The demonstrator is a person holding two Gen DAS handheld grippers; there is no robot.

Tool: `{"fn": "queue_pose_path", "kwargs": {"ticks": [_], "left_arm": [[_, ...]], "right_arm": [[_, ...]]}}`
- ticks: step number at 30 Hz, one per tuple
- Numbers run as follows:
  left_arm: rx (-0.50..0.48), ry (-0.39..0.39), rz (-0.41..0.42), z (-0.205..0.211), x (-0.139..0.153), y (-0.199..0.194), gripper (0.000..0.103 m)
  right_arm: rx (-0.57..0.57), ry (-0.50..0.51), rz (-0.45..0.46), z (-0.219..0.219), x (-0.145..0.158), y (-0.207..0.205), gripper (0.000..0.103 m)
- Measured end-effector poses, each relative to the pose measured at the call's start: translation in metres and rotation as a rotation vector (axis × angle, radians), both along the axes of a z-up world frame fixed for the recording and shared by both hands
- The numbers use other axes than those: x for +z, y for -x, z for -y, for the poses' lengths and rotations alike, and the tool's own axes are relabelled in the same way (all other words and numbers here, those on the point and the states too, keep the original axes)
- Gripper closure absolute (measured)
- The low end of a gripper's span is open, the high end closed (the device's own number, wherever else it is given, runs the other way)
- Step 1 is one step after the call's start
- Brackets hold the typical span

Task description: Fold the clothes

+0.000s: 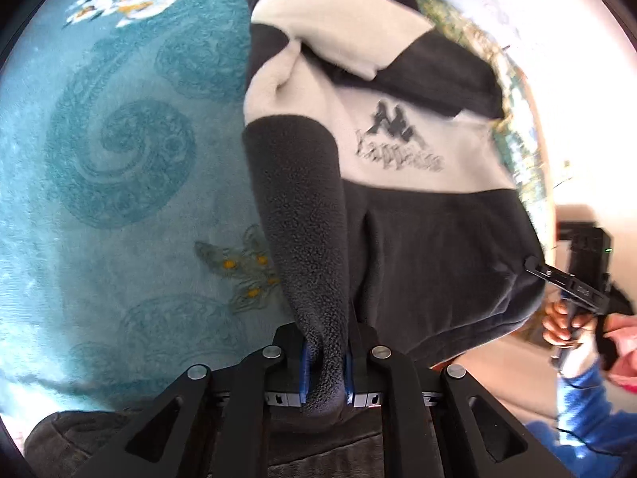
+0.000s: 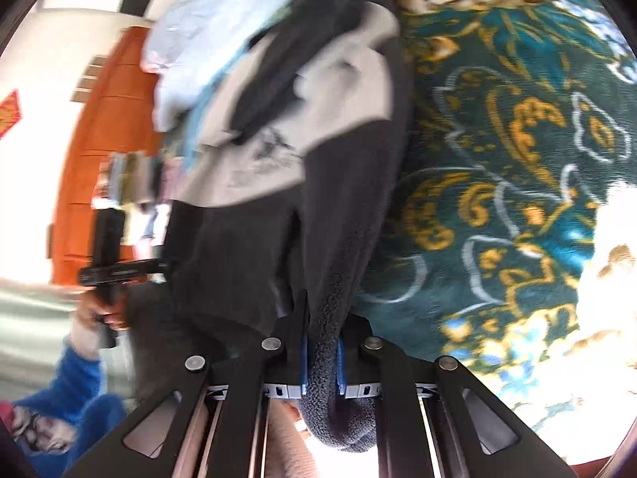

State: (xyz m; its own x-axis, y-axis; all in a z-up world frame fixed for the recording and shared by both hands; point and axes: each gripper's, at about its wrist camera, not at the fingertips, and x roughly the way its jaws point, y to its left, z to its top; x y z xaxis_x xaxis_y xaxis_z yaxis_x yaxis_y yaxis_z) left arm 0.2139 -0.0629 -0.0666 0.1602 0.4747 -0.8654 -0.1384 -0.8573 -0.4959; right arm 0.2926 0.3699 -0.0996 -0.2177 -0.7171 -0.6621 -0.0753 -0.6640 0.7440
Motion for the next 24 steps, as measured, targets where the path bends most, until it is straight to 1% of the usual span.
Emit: {"fn": "queue_pose_path", "kwargs": {"ticks": [1, 3, 6, 8, 10, 11, 13, 15, 16, 18, 19, 21, 22, 23, 24], "left_arm": [[0.030, -0.033, 0.004, 0.005, 0.000, 0.008, 0.090], [0.107, -0.104, 0.007, 0.016, 0.002, 0.028, 0.090], [0.317, -0.256, -0.011, 0.034, 0.010, 0.081, 0.090], [0.489, -0.389, -0.023, 0.048, 0.013, 0.102, 0.090], [0.586, -0.427, -0.022, 0.049, 0.013, 0.129, 0.090], [0.589, -0.387, -0.027, 0.044, 0.011, 0.135, 0.089], [0.562, -0.279, -0.039, 0.026, 0.008, 0.148, 0.089], [0.551, -0.238, -0.039, 0.026, 0.000, 0.167, 0.087], [0.556, -0.228, -0.040, 0.028, -0.009, 0.170, 0.086], [0.581, -0.250, -0.012, 0.041, -0.027, 0.163, 0.082], [0.589, -0.260, -0.002, 0.046, -0.035, 0.159, 0.079], [0.561, -0.265, -0.020, 0.047, -0.037, 0.153, 0.066], [0.547, -0.268, -0.030, 0.047, -0.037, 0.150, 0.051], [0.533, -0.271, -0.039, 0.047, -0.038, 0.146, 0.043], [0.519, -0.274, -0.048, 0.048, -0.038, 0.143, 0.041]], "right_arm": [[0.001, 0.034, -0.012, -0.001, 0.003, 0.000, 0.092], [-0.078, 0.126, -0.073, -0.015, 0.012, 0.019, 0.093], [-0.238, 0.251, -0.152, -0.044, 0.022, 0.059, 0.093], [-0.354, 0.291, -0.167, -0.064, 0.022, 0.092, 0.093], [-0.420, 0.301, -0.148, -0.065, 0.016, 0.129, 0.092], [-0.435, 0.288, -0.129, -0.063, 0.013, 0.144, 0.092], [-0.459, 0.257, -0.089, -0.056, 0.006, 0.172, 0.092], [-0.479, 0.233, -0.038, -0.053, -0.001, 0.188, 0.092], [-0.482, 0.216, -0.020, -0.054, -0.005, 0.191, 0.091], [-0.488, 0.181, 0.015, -0.056, -0.012, 0.195, 0.089], [-0.492, 0.180, 0.025, -0.057, -0.015, 0.198, 0.089], [-0.494, 0.195, 0.039, -0.064, -0.019, 0.192, 0.088], [-0.482, 0.192, 0.039, -0.065, -0.019, 0.191, 0.087], [-0.470, 0.187, 0.039, -0.064, -0.019, 0.189, 0.086], [-0.456, 0.162, 0.029, -0.066, -0.015, 0.186, 0.085]]}}
